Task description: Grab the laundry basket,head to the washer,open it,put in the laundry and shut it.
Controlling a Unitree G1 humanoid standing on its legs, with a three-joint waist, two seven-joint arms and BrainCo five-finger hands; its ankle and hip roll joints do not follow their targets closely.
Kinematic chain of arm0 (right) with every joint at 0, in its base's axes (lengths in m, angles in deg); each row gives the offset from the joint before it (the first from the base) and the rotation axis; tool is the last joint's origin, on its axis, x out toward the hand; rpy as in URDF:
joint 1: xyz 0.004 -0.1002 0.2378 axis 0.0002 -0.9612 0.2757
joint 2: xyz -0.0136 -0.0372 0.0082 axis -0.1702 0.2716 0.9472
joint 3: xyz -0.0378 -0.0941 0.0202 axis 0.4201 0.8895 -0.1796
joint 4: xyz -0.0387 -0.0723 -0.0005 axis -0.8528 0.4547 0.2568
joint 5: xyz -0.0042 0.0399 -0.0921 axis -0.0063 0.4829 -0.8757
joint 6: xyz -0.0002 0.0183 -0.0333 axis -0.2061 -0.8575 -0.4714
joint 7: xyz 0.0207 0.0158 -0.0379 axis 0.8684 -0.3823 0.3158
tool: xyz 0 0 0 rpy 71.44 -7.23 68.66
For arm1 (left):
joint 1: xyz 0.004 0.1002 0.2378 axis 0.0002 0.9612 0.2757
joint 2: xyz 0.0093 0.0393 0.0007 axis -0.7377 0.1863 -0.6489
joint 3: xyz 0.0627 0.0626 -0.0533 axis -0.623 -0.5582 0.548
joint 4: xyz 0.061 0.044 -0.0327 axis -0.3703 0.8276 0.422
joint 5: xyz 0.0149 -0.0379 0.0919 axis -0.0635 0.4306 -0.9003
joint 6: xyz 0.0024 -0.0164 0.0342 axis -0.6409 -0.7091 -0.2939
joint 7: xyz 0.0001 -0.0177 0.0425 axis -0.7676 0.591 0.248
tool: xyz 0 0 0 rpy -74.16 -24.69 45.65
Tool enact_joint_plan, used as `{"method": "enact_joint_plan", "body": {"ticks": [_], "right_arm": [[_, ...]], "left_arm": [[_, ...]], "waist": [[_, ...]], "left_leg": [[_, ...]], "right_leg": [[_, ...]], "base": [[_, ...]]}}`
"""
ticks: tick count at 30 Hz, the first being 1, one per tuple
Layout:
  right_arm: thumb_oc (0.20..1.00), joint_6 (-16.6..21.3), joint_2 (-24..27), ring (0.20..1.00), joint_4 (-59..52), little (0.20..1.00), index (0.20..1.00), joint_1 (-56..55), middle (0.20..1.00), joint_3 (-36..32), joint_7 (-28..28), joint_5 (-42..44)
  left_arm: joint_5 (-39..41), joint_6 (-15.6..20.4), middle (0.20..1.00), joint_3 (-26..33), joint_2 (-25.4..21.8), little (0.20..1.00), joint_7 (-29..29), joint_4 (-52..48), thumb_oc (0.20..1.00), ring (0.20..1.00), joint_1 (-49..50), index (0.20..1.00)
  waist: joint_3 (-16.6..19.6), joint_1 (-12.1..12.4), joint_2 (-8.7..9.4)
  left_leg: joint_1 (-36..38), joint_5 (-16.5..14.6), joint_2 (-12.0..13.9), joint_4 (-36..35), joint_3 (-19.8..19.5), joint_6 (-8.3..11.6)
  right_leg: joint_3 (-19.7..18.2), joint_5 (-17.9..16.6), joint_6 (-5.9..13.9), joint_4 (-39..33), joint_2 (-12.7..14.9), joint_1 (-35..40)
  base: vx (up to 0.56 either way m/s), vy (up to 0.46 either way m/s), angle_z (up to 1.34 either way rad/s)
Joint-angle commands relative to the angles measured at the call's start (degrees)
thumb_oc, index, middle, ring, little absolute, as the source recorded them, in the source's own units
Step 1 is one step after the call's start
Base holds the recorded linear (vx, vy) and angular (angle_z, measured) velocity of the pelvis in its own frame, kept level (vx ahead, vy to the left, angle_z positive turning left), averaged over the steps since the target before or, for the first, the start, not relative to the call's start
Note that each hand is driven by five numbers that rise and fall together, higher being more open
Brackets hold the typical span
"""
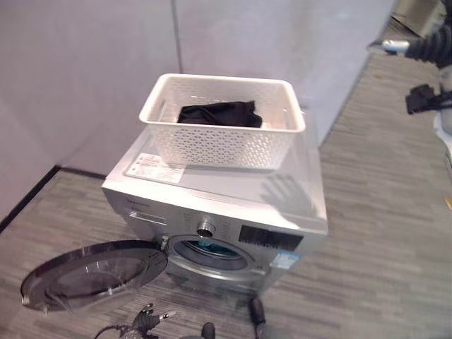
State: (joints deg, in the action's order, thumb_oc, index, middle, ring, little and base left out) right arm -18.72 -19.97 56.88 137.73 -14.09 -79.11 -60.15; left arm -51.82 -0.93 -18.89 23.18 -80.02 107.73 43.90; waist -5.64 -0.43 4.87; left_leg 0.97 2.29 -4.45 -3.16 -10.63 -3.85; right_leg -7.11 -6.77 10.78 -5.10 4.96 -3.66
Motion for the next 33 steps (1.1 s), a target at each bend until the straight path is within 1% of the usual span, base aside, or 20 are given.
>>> {"method": "enact_joint_plan", "body": {"ticks": [1, 2, 5, 6, 7, 9, 10, 11, 12, 14, 17, 18, 20, 21, 24, 26, 29, 30, 31, 33], "right_arm": [[1.000, -0.10, 1.46, 1.000, 9.46, 1.000, 1.000, 6.14, 1.000, 5.43, 3.23, 7.30], [1.000, -0.11, 0.74, 1.000, 12.33, 1.000, 1.000, 9.46, 1.000, 8.28, 4.18, 9.27], [1.000, -0.69, -0.32, 1.000, 17.95, 1.000, 1.000, 15.82, 1.000, 13.66, 6.66, 13.27], [1.000, -0.63, -0.36, 1.000, 18.16, 1.000, 1.000, 16.22, 1.000, 14.02, 6.71, 13.36], [1.000, -1.28, -1.11, 1.000, 22.49, 1.000, 1.000, 19.82, 1.000, 17.48, 8.57, 15.22], [1.000, -2.08, -2.45, 1.000, 28.10, 1.000, 1.000, 24.11, 1.000, 21.47, 10.46, 16.02], [1.000, -2.07, -2.46, 1.000, 28.14, 1.000, 1.000, 24.18, 1.000, 21.53, 10.46, 16.04], [1.000, -3.27, -3.68, 1.000, 32.75, 1.000, 1.000, 27.56, 1.000, 24.95, 12.20, 16.37], [1.000, -3.64, -4.56, 1.000, 34.94, 1.000, 1.000, 29.28, 1.000, 26.78, 13.24, 16.51], [1.000, -4.04, -6.04, 1.000, 36.78, 1.000, 1.000, 30.61, 1.000, 29.01, 14.56, 16.07], [1.000, -4.32, -8.30, 1.000, 35.64, 1.000, 1.000, 30.70, 1.000, 31.02, 15.62, 14.77], [1.000, -4.33, -8.30, 1.000, 35.63, 1.000, 1.000, 30.70, 1.000, 31.02, 15.61, 14.77], [1.000, -4.35, -10.10, 1.000, 32.76, 1.000, 1.000, 30.42, 1.000, 31.90, 15.82, 14.05], [1.000, -4.19, -12.12, 1.000, 29.42, 1.000, 1.000, 29.87, 1.000, 32.57, 16.04, 14.37], [1.000, -4.02, -14.65, 1.000, 25.94, 1.000, 1.000, 29.35, 1.000, 33.58, 16.36, 15.23], [1.000, -4.11, -16.94, 1.000, 26.90, 1.000, 1.000, 29.94, 1.000, 34.32, 16.52, 14.65], [1.000, -4.79, -22.45, 1.000, 31.03, 1.000, 1.000, 31.55, 1.000, 35.13, 16.44, 12.49], [1.000, -4.78, -22.49, 1.000, 31.07, 1.000, 1.000, 31.58, 1.000, 35.15, 16.44, 12.49], [1.000, -5.43, -24.21, 1.000, 32.62, 1.000, 1.000, 32.36, 1.000, 35.68, 16.57, 11.07], [1.000, -5.99, -24.97, 1.000, 33.21, 1.000, 1.000, 32.34, 1.000, 35.99, 16.84, 10.33]], "left_arm": [[2.20, 1.66, 1.000, -0.02, -2.46, 1.000, 0.55, 0.98, 1.000, 1.000, 2.71, 1.000], [2.78, 1.70, 1.000, 0.18, -2.27, 1.000, 0.57, 1.80, 1.000, 1.000, 2.90, 1.000], [4.15, 1.77, 1.000, 0.19, -2.71, 1.000, 0.33, 3.68, 1.000, 1.000, 2.91, 1.000], [4.16, 1.78, 1.000, 0.25, -2.59, 1.000, 0.32, 3.70, 1.000, 1.000, 2.87, 1.000], [4.44, 1.69, 1.000, -0.15, -2.92, 1.000, 0.15, 4.48, 1.000, 1.000, 2.84, 1.000], [4.48, 1.79, 1.000, -0.21, -3.26, 1.000, -0.03, 5.75, 1.000, 1.000, 2.49, 1.000], [4.48, 1.79, 1.000, -0.20, -3.23, 1.000, -0.03, 5.75, 1.000, 1.000, 2.48, 1.000], [4.82, 1.81, 1.000, -0.40, -3.84, 1.000, -0.26, 5.99, 1.000, 1.000, 2.11, 1.000], [4.86, 1.89, 1.000, -0.63, -4.00, 1.000, -0.35, 6.12, 1.000, 1.000, 1.90, 1.000], [5.32, 2.02, 1.000, -1.12, -4.08, 1.000, -0.66, 6.00, 1.000, 1.000, 1.69, 1.000], [4.98, 2.10, 1.000, -1.76, -4.31, 1.000, -0.70, 5.94, 1.000, 1.000, 1.15, 1.000], [4.98, 2.10, 1.000, -1.76, -4.30, 1.000, -0.70, 5.94, 1.000, 1.000, 1.15, 1.000], [4.51, 2.14, 1.000, -2.13, -4.42, 1.000, -0.41, 6.02, 1.000, 1.000, 0.62, 1.000], [3.91, 1.97, 1.000, -2.48, -4.43, 1.000, -0.21, 6.38, 1.000, 1.000, 0.21, 1.000], [3.94, 1.72, 1.000, -2.23, -4.43, 1.000, -0.24, 6.82, 1.000, 1.000, 0.21, 1.000], [4.15, 1.66, 1.000, -1.81, -4.61, 1.000, -0.08, 7.54, 1.000, 1.000, 0.20, 1.000], [5.41, 1.79, 1.000, -0.80, -5.24, 1.000, 0.57, 8.83, 1.000, 1.000, -0.60, 1.000], [5.41, 1.79, 1.000, -0.78, -5.22, 1.000, 0.57, 8.83, 1.000, 1.000, -0.60, 1.000], [5.92, 1.85, 1.000, -0.67, -5.47, 1.000, 0.77, 9.11, 1.000, 1.000, -0.94, 1.000], [6.33, 1.70, 1.000, -0.79, -5.37, 1.000, 0.61, 9.37, 1.000, 1.000, -0.86, 1.000]], "waist": [[2.25, 0.77, 1.87], [2.63, 0.70, 1.83], [2.88, 1.37, 2.67], [2.89, 1.20, 2.52], [2.86, 1.78, 3.13], [2.74, 2.16, 3.57], [2.73, 2.13, 3.54], [2.42, 2.83, 4.31], [2.29, 3.15, 4.50], [1.99, 3.66, 4.69], [1.35, 4.45, 4.85], [1.37, 4.45, 4.83], [1.05, 4.76, 4.75], [0.80, 4.78, 4.52], [0.76, 4.78, 4.11], [0.90, 5.04, 3.81], [0.92, 5.90, 3.39], [0.93, 5.87, 3.39], [0.82, 6.07, 3.31], [0.73, 6.04, 3.31]], "left_leg": [[5.59, -11.02, 2.15, 2.30, -0.13, 2.32], [5.57, -10.54, 3.04, 1.70, -0.53, 2.94], [4.70, -9.54, 5.29, 0.74, -1.80, 4.65], [4.67, -9.51, 5.35, 0.68, -1.91, 4.68], [3.79, -9.00, 6.71, 0.41, -2.79, 5.65], [2.85, -8.40, 7.79, 0.31, -3.05, 6.45], [2.84, -8.40, 7.80, 0.31, -3.06, 6.45], [1.94, -7.78, 8.81, 0.11, -3.36, 7.12], [1.40, -7.37, 9.39, 0.00, -3.49, 7.49], [0.36, -6.70, 10.21, -0.13, -3.52, 7.94], [-0.60, -5.65, 11.09, -0.25, -3.37, 8.36], [-0.61, -5.65, 11.11, -0.27, -3.37, 8.37], [-1.23, -5.11, 11.48, -0.40, -3.13, 8.59], [-1.31, -4.65, 11.70, -0.50, -2.88, 8.70], [-1.19, -4.07, 11.94, -0.82, -2.73, 8.81], [-0.99, -3.80, 11.94, -1.00, -2.86, 8.80], [-1.02, -3.27, 11.84, -1.02, -3.15, 8.70], [-1.03, -3.27, 11.84, -1.02, -3.15, 8.70], [-1.24, -3.00, 11.93, -1.06, -3.26, 8.67], [-1.40, -2.77, 12.03, -1.20, -3.32, 8.73]], "right_leg": [[0.68, 0.81, -0.42, 6.23, 0.80, -8.27], [2.03, 0.98, -0.77, 5.89, 0.76, -7.89], [4.81, 1.91, -1.72, 5.67, 0.26, -7.66], [4.93, 1.95, -1.75, 5.69, 0.25, -7.67], [6.61, 2.67, -2.47, 5.61, -0.30, -8.00], [7.83, 3.35, -2.99, 5.49, -0.95, -8.20], [7.85, 3.35, -2.99, 5.49, -0.95, -8.20], [8.85, 3.82, -3.46, 4.95, -1.57, -8.24], [9.37, 4.07, -3.66, 4.71, -1.88, -8.40], [10.07, 4.48, -4.01, 4.39, -2.45, -8.67], [10.73, 5.06, -4.38, 4.46, -3.18, -9.21], [10.73, 5.07, -4.39, 4.48, -3.20, -9.24], [10.84, 5.58, -4.68, 4.69, -3.55, -9.60], [10.77, 6.04, -4.96, 5.05, -3.84, -9.83], [10.59, 6.54, -5.32, 5.51, -4.06, -9.88], [10.49, 6.64, -5.48, 5.62, -4.14, -9.75], [10.40, 6.42, -5.68, 5.65, -4.15, -9.99], [10.40, 6.42, -5.68, 5.65, -4.15, -10.00], [10.48, 6.41, -5.80, 5.61, -4.10, -10.11], [10.54, 6.47, -5.86, 5.52, -4.10, -10.13]], "base": [[0.22, -0.191, 1.22], [0.15, -0.151, 0.58], [0.09, -0.137, 0.34], [0.06, -0.150, 0.26], [0.06, -0.147, 0.27], [0.06, -0.135, 0.19], [0.03, -0.130, 0.18], [0.03, -0.134, 0.32], [0.04, -0.173, 0.30], [0.02, -0.101, 0.22], [0.01, -0.056, 0.10], [0.00, -0.033, 0.00], [0.00, 0.000, 0.00], [0.00, 0.000, 0.00], [0.01, -0.003, -0.03], [0.04, -0.005, 0.02], [0.02, -0.001, 0.01], [0.03, 0.010, 0.01], [0.00, 0.000, 0.00], [0.03, 0.015, 0.03]]}}
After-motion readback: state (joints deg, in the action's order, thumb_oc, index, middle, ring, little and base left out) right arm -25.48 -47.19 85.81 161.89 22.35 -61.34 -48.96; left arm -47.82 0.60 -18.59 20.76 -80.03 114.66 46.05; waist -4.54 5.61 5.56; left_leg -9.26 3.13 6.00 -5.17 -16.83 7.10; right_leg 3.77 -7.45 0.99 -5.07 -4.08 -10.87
